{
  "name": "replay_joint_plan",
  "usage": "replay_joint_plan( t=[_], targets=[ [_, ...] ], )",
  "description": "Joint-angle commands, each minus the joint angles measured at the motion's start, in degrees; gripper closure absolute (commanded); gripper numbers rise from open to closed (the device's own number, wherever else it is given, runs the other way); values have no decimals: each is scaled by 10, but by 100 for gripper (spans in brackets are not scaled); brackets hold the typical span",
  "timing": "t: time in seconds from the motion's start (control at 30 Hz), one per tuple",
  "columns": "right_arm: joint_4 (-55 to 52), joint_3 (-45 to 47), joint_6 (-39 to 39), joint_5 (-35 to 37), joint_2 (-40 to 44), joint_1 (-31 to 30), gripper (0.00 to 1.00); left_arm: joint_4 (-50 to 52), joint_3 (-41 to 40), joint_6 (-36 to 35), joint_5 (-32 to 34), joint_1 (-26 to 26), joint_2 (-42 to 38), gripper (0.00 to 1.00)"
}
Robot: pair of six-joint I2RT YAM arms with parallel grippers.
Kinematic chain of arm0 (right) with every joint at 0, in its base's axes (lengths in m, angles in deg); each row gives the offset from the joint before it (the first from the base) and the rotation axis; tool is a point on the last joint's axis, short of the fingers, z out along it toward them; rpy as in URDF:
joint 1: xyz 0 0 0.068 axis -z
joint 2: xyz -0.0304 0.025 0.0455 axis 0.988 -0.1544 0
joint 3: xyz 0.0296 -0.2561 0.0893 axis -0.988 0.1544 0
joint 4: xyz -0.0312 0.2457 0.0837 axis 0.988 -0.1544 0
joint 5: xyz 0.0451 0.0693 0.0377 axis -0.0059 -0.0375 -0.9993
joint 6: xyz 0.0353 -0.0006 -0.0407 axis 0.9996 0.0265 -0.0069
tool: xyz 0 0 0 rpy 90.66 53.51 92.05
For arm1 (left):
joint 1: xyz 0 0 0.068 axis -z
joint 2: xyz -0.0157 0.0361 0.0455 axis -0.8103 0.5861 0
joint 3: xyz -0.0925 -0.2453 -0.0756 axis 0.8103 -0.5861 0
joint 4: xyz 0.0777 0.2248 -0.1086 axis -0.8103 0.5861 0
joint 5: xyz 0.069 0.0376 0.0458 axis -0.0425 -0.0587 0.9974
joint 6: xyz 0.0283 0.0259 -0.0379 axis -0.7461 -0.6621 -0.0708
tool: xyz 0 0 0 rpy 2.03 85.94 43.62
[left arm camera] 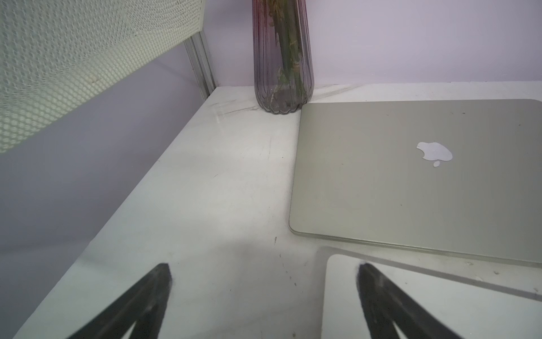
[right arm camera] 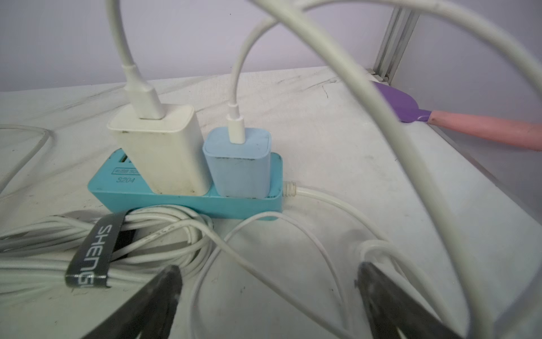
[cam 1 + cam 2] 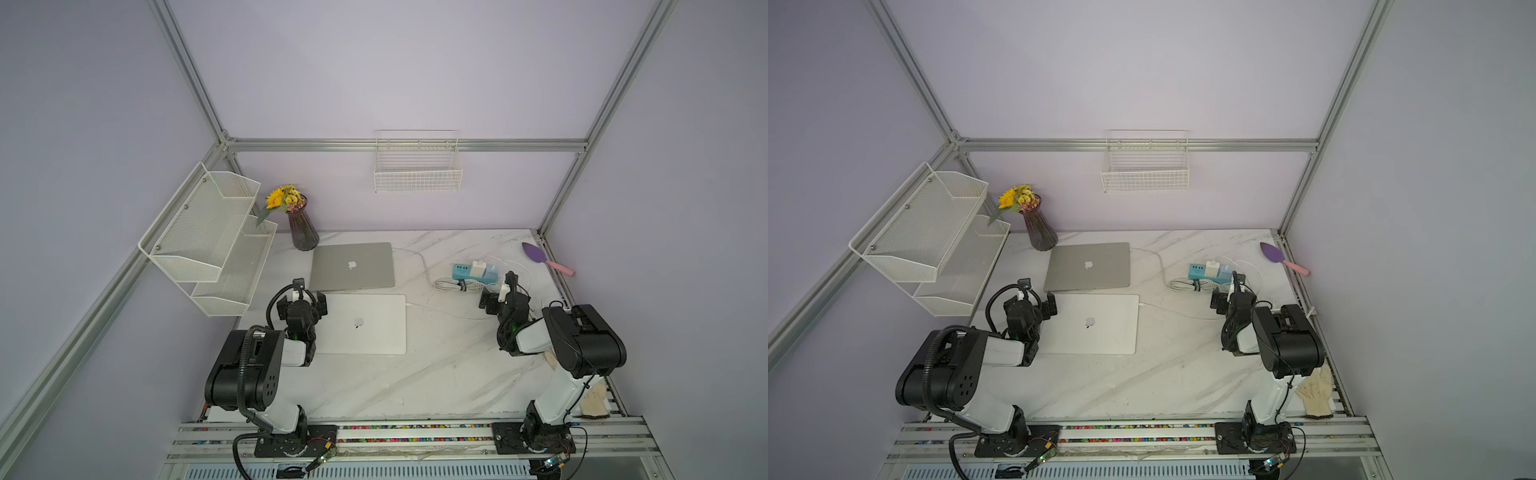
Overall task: Unplug the laptop charger
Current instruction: Remove the charging cable from the laptop.
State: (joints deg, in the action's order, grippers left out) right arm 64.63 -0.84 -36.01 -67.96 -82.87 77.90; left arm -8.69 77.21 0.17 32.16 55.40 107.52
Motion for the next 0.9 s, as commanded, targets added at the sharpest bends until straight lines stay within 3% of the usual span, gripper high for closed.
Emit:
replay_joint_plan(
  t=[0.0, 0.77, 0.83, 0.87],
  targets=[
    [-1, -6, 6, 1, 4, 3, 3, -22, 3, 12, -3, 0, -10, 0],
    [-1, -6, 7, -3, 5, 5, 3, -21, 3, 14, -7, -2, -10, 0],
    [13, 1, 15, 70, 24, 1, 3, -40, 0, 6, 14, 2, -20, 0],
    [-32, -5, 24, 82, 62, 1, 3, 9, 15, -1, 36, 13, -50, 0]
  ],
)
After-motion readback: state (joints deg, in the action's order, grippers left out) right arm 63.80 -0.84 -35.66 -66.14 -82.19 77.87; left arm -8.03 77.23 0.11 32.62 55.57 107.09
